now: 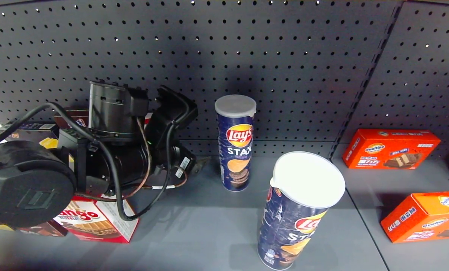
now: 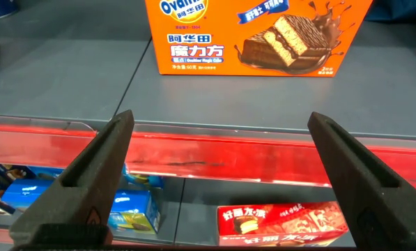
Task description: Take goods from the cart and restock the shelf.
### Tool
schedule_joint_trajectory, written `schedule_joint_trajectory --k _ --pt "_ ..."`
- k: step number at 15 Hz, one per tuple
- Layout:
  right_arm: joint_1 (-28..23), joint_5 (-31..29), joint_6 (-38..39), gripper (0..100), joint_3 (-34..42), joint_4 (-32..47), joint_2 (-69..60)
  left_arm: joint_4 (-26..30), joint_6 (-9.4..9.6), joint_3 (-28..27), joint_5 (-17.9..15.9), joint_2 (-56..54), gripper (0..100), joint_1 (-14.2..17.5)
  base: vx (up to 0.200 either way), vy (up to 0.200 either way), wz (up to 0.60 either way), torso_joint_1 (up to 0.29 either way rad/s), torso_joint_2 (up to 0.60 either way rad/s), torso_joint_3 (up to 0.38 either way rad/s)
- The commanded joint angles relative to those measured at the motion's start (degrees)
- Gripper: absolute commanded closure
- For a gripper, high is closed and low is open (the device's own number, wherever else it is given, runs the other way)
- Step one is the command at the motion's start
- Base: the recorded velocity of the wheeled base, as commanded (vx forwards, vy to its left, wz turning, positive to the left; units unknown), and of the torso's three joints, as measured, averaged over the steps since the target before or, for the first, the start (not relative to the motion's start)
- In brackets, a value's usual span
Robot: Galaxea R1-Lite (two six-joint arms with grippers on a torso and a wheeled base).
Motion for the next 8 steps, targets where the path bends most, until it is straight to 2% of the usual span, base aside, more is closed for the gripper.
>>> schedule_joint_trajectory --k 1,6,8 --pt "0.0 0.1 0.0 0 0.0 0.0 0.1 0.1 -0.08 -1.1 0.2 1.6 0 -0.2 0.0 0.0 0.0 0.0 0.0 0.0" --pt "0.0 0.0 0.0 0 0.0 0.0 0.1 0.1 -0.34 -1.8 0.5 3.3 0 -1.0 0.0 0.0 0.0 0.0 0.0 0.0" --pt "0.0 0.1 0.0 0 0.0 0.0 0.1 0.1 -0.78 -4.2 1.8 5.5 0 -2.4 0.0 0.0 0.0 0.0 0.0 0.0"
